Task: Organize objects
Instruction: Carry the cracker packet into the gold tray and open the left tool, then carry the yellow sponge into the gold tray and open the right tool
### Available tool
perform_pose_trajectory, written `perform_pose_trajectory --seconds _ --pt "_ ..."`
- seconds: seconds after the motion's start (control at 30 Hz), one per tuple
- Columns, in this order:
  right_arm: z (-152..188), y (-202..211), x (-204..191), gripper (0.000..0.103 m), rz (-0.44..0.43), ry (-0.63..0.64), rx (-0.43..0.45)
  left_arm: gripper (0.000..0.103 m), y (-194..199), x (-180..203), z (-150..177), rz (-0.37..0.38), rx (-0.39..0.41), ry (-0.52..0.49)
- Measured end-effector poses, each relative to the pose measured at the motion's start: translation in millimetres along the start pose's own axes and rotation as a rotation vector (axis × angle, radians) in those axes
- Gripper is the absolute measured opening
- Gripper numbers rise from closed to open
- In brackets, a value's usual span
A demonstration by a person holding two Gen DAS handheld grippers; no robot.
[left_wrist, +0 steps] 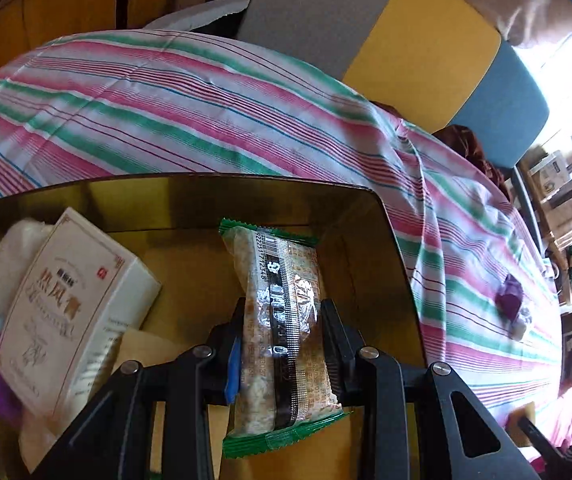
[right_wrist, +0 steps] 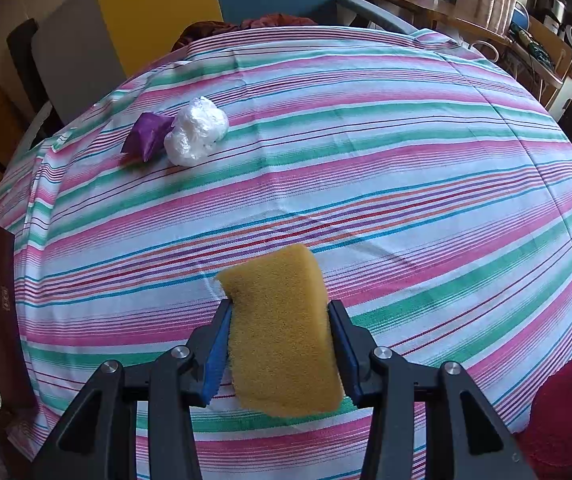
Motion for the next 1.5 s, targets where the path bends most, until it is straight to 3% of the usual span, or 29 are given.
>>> perform_pose_trajectory --seconds 0.33,0.47,0.6,0.9,1.1,1.5 --pt "0.7 -0.5 -1.5 0.047 -0.001 -0.002 -0.001 0.038 7.6 3.8 7.9 -0.046 0.019 -0.079" --pt "0.9 -1.1 -2.0 0.047 0.001 0.001 -0.001 0.038 32.4 9.3 16.0 -0.084 0.07 -0.152" --pt "1.2 -0.9 -2.9 0.047 0.007 0.007 0.001 0.05 64.3 10.7 30.0 -0.102 0.134 -0.199" --pt "1.5 -0.3 -5.1 0.047 0.018 0.019 0.007 0.054 126.1 16.4 76.5 -0.143 0.252 -0.291" --pt "4.0 1.6 -10.0 0.047 0.043 0.047 0.01 0.056 146.0 19.3 95.7 -0.168 0.303 -0.338" --pt "11.9 7.0 -23.4 0.046 0.101 0.117 0.025 0.059 151.2 13.4 113.7 -0.152 0.303 -0.342"
Point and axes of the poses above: each gripper's, at about its wrist camera, not at the fingertips, and y roughly against the way its jaws point, x to its right, z to its underside, the point moved 5 cm from there along -y, roughly the way its jaws point, and after that the axes turned 11 degrees about z, right-handed, at the moved point
